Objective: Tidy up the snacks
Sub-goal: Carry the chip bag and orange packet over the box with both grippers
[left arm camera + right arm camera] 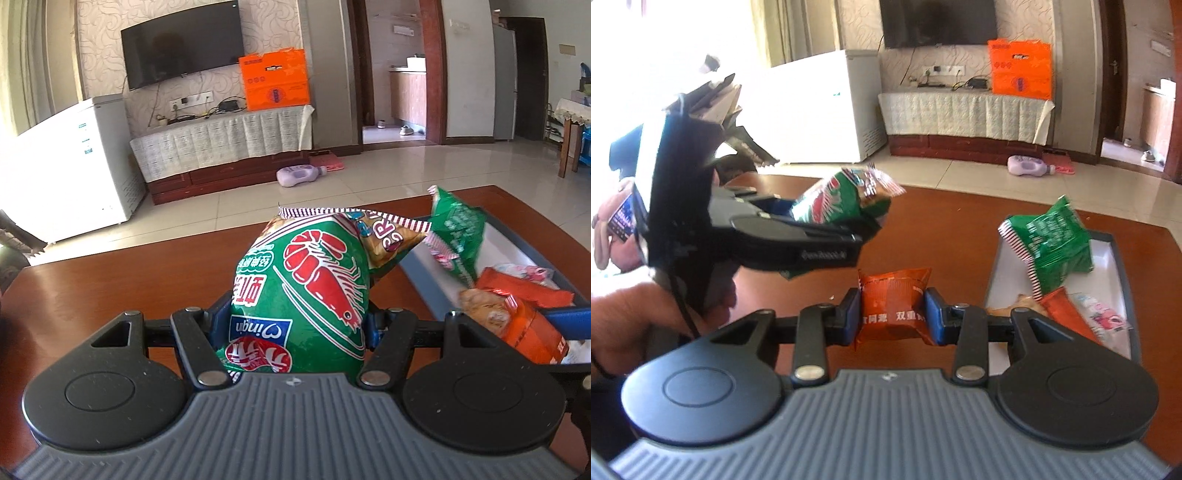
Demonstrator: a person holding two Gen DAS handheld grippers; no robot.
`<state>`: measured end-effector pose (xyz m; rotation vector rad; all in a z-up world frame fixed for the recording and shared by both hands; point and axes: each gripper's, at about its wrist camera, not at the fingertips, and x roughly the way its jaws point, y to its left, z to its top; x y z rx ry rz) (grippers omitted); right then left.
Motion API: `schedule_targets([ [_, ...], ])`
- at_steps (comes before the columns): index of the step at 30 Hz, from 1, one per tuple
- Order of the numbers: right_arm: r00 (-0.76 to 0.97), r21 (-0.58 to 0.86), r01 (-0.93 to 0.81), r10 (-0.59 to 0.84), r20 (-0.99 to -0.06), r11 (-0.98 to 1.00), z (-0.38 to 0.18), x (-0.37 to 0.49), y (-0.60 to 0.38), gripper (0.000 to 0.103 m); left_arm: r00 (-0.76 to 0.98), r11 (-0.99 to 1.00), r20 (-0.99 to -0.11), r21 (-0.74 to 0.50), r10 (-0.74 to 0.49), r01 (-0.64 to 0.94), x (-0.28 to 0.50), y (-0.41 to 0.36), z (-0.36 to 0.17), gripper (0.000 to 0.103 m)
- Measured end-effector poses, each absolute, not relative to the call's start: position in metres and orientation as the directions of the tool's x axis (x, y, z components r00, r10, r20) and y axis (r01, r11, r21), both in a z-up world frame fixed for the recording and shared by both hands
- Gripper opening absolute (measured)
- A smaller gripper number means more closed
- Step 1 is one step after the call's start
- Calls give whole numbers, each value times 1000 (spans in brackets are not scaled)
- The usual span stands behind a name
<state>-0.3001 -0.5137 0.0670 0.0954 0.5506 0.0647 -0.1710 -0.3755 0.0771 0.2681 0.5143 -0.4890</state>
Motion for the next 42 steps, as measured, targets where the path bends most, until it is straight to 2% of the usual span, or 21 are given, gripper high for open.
schedule_targets([
  [19,885,77,104,-57,-463,992,71,-349,-572,41,712,790,-520,108,-472,603,-195,-478,61,70],
  [30,887,104,146,-84,-453,984,69,-369,-602,41,680,747,-503,98,-533,658,-208,-518,56,70],
  [42,881,117,174,-102,-462,978,64,-380,-617,41,642,728,-523,57,-561,683,-201,-546,41,70],
])
